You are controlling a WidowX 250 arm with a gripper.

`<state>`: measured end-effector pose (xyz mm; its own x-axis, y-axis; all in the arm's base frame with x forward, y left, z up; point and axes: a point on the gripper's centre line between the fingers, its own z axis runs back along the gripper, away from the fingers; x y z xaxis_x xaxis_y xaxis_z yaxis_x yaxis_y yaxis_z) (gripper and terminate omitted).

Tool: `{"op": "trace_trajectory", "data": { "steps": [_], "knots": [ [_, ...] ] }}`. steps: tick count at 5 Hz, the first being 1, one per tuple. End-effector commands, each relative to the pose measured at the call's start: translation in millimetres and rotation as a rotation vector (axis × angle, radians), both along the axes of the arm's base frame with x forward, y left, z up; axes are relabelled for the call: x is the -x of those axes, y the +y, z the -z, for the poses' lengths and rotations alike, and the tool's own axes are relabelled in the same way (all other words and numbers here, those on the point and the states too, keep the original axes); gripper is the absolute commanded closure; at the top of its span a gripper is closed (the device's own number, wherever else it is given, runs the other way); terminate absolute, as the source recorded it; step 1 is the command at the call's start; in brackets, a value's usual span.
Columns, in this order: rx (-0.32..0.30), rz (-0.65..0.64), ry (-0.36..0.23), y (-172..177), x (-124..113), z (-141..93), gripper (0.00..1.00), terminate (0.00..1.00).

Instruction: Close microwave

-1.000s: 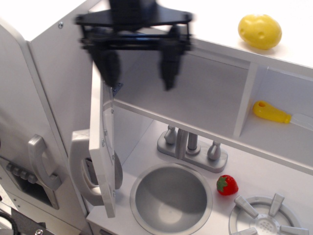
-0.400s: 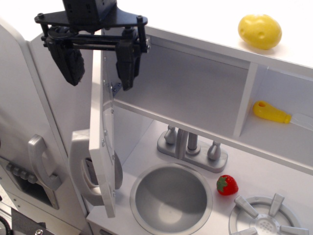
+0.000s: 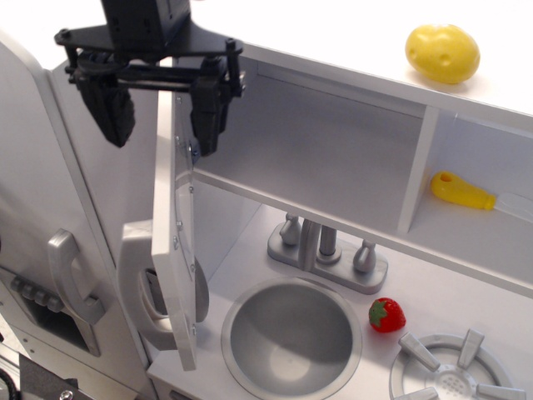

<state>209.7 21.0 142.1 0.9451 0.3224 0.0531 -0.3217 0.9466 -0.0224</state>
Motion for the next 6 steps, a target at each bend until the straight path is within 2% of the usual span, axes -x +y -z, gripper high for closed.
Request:
{"op": "trace_trajectory", "data": {
  "steps": [1,2,3,5,6],
  "knots": [
    [-0.003,-0.064,-0.022,4.3,-12.1,11.1,0.0,0.0],
    [0.017,-0.05,-0.008,-11.9,-19.1,17.6,0.0,0.0],
    [0.039,-0.045,-0.008,-30.5,-26.9,11.8,0.0,0.0],
    [0.108,-0.029,-0.041,-90.5,-32.7,-12.0,0.0,0.0],
    [0.177,0.019,-0.069,-116.0,-26.7,-31.9,0.0,0.0]
  ]
}}
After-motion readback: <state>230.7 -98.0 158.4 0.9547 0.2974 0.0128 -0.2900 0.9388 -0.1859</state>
